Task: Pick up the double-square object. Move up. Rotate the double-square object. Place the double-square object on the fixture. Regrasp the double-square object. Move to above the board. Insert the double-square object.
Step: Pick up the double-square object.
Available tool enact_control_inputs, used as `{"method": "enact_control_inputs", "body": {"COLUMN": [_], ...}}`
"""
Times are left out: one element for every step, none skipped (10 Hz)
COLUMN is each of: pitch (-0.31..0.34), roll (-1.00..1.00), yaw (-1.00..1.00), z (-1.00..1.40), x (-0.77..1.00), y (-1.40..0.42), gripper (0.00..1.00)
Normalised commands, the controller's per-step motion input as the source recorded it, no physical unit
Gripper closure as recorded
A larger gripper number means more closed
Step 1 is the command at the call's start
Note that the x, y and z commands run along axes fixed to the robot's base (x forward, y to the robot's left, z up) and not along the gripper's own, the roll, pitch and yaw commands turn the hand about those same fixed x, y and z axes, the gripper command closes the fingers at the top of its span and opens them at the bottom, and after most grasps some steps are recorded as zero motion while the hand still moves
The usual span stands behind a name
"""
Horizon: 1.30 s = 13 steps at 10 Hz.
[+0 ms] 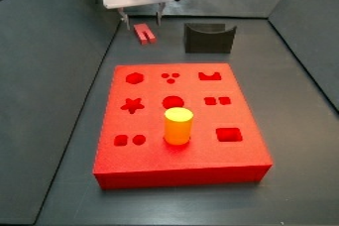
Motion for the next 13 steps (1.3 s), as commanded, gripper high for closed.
{"method": "enact_control_inputs", "body": {"pitch": [-0.084,-0.114,0.060,0.011,0.000,0.000,0.000,0.000,0.000,0.000,0.000,0.000,0.000], "roll": [0.05,0.06,0.02,0.00,0.00,0.00,0.00,0.00,0.00,0.00,0.00,0.00,0.00], "yaw": [0.03,0.01,0.00,0.00,0.00,0.00,0.00,0.00,0.00,0.00,0.00,0.00,0.00], "z": [-1.00,-1.00,0.00,0.00,0.00,0.00,0.00,0.00,0.00,0.00,0.00,0.00,0.00], "x": [0.00,0.00,0.09,0.00,0.00,0.00,0.00,0.00,0.00,0.00,0.00,0.00,0.00], "y": [0.04,0.00,0.00,0.00,0.00,0.00,0.00,0.00,0.00,0.00,0.00,0.00,0.00], "gripper": [0.00,0.00,0.00,0.00,0.00,1.00,1.00,1.00,1.00,1.00,1.00,1.00,1.00]}}
